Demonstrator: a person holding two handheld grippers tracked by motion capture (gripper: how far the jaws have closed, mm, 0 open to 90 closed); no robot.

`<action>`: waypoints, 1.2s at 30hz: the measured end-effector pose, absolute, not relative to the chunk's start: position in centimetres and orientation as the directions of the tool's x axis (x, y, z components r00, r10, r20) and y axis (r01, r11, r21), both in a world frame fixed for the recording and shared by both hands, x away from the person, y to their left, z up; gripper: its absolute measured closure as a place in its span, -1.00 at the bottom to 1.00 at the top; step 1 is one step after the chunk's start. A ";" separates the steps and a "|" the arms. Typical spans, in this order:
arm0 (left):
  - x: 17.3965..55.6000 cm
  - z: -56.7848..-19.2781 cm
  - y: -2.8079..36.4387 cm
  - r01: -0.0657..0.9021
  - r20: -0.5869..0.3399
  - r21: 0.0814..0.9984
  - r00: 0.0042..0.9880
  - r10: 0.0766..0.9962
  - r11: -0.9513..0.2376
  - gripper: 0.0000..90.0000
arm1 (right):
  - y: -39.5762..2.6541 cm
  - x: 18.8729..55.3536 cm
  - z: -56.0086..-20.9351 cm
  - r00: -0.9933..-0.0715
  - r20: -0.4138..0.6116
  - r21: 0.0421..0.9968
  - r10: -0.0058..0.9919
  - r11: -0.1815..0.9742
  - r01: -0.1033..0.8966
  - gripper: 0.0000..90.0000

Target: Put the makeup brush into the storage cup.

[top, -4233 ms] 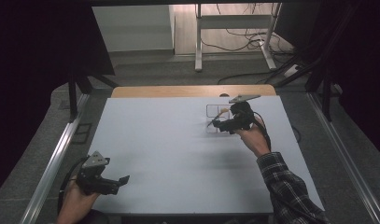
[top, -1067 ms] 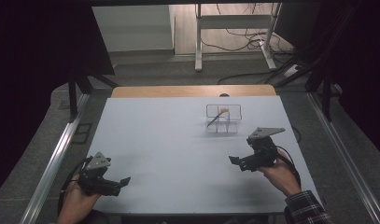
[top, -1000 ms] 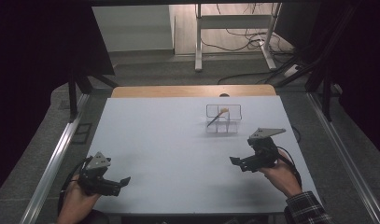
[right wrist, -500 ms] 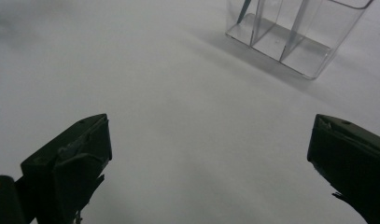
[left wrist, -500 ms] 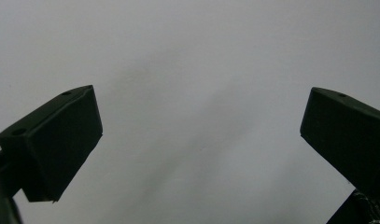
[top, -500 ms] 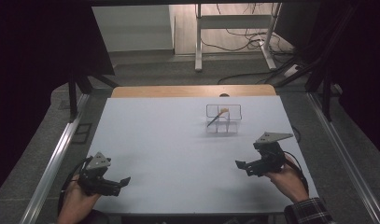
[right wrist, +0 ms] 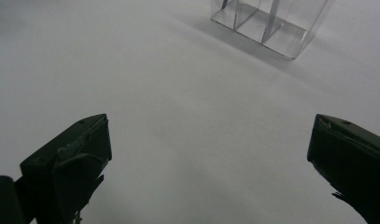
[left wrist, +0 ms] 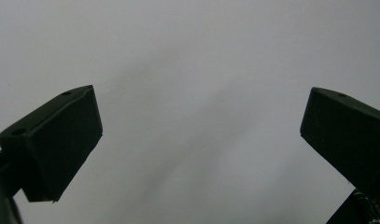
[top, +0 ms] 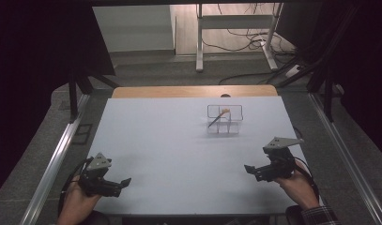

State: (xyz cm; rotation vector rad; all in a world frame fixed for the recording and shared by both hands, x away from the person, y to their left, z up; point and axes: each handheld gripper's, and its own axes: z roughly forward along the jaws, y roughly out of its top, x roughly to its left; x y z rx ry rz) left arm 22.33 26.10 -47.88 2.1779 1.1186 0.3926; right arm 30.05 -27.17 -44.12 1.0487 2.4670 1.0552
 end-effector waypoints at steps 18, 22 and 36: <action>22.3 -47.9 26.1 0.615 -0.032 0.665 0.591 0.806 -0.425 -1.00 | -29.2 28.8 -44.3 -0.684 0.020 0.699 0.729 0.479 0.531 -1.00; 22.4 -47.9 26.1 0.616 -0.034 0.665 0.590 0.807 -0.422 -1.00 | -29.7 28.5 -44.4 -0.676 0.021 0.700 0.737 0.472 0.536 -1.00; 22.4 -48.0 26.1 0.619 -0.035 0.661 0.591 0.806 -0.425 -1.00 | -31.4 27.9 -44.3 -0.647 0.040 0.708 0.761 0.436 0.556 -1.00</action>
